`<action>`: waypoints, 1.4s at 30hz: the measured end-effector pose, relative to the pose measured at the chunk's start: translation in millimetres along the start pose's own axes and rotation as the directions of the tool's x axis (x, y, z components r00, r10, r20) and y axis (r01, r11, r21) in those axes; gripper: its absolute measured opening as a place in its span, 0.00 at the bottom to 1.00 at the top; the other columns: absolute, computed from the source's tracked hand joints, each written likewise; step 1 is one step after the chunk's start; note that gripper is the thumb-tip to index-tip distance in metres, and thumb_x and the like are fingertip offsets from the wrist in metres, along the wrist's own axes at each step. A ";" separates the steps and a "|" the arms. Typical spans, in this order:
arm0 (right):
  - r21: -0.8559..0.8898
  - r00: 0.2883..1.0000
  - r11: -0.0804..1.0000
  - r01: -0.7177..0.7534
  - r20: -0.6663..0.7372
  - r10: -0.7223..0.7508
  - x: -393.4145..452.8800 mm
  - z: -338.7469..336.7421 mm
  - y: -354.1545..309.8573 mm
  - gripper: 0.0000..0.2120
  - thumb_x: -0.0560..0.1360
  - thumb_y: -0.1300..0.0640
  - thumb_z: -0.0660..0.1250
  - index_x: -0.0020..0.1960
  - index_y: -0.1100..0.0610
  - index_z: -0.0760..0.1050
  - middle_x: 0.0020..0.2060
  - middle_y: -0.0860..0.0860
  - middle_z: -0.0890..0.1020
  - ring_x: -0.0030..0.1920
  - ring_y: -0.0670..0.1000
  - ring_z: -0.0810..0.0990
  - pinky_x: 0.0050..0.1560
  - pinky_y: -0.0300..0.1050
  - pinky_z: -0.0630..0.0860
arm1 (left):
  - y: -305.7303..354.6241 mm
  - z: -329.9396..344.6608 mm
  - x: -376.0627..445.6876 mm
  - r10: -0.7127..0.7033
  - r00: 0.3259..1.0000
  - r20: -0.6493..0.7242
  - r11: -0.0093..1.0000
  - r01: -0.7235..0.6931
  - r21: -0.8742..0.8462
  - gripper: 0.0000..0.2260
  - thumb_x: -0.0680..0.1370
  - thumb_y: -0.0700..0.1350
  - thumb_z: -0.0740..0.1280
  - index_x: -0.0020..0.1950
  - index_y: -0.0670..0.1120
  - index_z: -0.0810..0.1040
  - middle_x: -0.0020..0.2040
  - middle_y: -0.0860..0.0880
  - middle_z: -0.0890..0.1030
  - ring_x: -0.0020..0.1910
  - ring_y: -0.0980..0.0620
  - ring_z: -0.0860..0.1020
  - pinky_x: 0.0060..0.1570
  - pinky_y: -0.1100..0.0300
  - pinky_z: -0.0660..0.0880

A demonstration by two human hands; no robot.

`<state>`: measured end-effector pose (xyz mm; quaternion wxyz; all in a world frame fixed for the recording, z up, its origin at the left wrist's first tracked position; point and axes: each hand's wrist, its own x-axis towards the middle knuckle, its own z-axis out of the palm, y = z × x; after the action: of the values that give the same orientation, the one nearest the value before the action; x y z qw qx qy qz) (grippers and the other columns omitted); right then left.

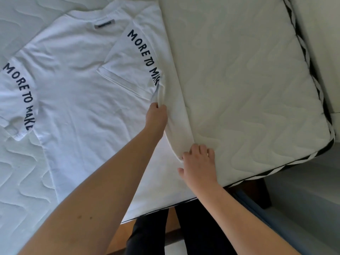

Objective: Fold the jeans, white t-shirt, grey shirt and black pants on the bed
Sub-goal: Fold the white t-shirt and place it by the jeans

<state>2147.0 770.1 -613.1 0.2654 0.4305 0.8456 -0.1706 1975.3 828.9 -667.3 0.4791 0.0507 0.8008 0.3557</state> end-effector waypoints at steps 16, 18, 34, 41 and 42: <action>0.440 0.939 0.897 0.050 0.285 -0.192 -51.2 10.0 -4.6 0.16 0.82 0.45 0.55 0.59 0.55 0.73 0.48 0.50 0.81 0.49 0.54 0.80 0.44 0.48 0.75 | -54.5 -10.6 -37.8 0.029 0.998 -0.057 0.998 -0.026 0.064 0.17 0.74 0.48 0.72 0.61 0.47 0.75 0.45 0.58 0.78 0.45 0.56 0.78 0.42 0.63 0.73; 0.493 0.970 0.870 -0.010 0.216 -0.112 -53.3 20.4 5.5 0.14 0.82 0.46 0.56 0.58 0.53 0.74 0.49 0.49 0.82 0.49 0.53 0.80 0.47 0.49 0.78 | -58.2 -14.3 -41.0 0.012 0.998 -0.054 0.995 -0.007 0.104 0.12 0.77 0.51 0.68 0.57 0.48 0.76 0.46 0.55 0.79 0.47 0.52 0.80 0.45 0.59 0.76; 0.719 0.997 0.690 -0.078 0.036 0.075 -76.9 97.9 59.7 0.35 0.72 0.57 0.73 0.75 0.49 0.62 0.62 0.53 0.69 0.62 0.53 0.72 0.66 0.51 0.71 | -127.1 -3.5 -132.9 -0.291 0.920 0.262 0.954 0.298 0.015 0.16 0.79 0.44 0.70 0.65 0.41 0.76 0.56 0.45 0.82 0.50 0.48 0.82 0.36 0.59 0.81; 0.751 0.985 0.661 -0.004 -0.110 0.131 -71.7 97.0 55.5 0.09 0.75 0.56 0.70 0.53 0.55 0.74 0.44 0.45 0.74 0.45 0.49 0.75 0.41 0.38 0.65 | -119.2 -8.4 -140.2 -0.293 0.905 0.307 0.905 0.367 -0.217 0.08 0.84 0.45 0.61 0.58 0.44 0.75 0.53 0.44 0.82 0.46 0.48 0.83 0.37 0.58 0.81; 0.744 0.985 0.668 -0.033 -0.091 0.150 -72.4 95.6 57.1 0.08 0.75 0.53 0.70 0.50 0.53 0.73 0.40 0.44 0.75 0.41 0.49 0.75 0.38 0.39 0.64 | -117.1 -6.6 -140.4 -0.283 0.909 0.306 0.904 0.360 -0.232 0.07 0.84 0.45 0.61 0.58 0.45 0.76 0.53 0.45 0.82 0.47 0.49 0.83 0.38 0.58 0.81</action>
<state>2257.9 707.1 -649.9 0.0148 0.5539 0.6985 -0.4529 2075.7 679.4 -635.1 0.6366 -0.1053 0.6674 0.3719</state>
